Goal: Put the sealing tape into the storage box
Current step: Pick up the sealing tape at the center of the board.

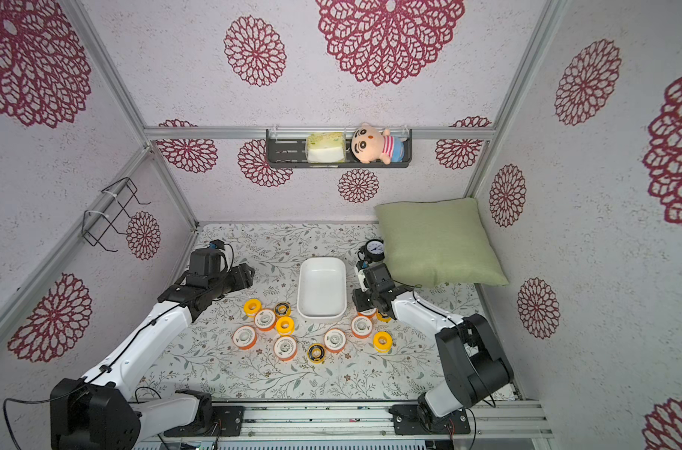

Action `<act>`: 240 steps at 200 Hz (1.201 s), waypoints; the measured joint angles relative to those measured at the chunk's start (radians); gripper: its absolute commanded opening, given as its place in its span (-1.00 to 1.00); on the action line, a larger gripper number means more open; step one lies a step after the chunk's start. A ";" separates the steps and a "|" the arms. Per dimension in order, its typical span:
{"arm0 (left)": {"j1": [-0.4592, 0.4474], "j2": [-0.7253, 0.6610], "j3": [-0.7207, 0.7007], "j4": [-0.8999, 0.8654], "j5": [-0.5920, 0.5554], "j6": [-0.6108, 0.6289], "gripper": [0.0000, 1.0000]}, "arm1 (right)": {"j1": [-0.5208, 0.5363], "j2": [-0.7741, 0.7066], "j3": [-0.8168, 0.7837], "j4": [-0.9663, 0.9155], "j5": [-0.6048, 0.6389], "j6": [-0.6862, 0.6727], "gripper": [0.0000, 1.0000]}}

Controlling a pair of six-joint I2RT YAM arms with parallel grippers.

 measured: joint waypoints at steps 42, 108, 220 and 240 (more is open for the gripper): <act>0.003 0.000 0.000 0.000 0.000 0.000 0.37 | 0.031 0.035 0.012 -0.043 0.051 0.000 -0.14; 0.003 0.000 0.000 0.000 0.000 0.000 0.37 | 0.045 0.059 0.012 -0.076 0.106 0.003 -0.13; 0.005 0.006 0.000 -0.001 0.000 0.001 0.37 | 0.055 0.163 0.055 -0.076 0.170 0.016 -0.43; 0.005 0.010 0.000 -0.002 0.000 0.001 0.37 | 0.056 0.164 0.069 -0.067 0.182 0.016 -0.52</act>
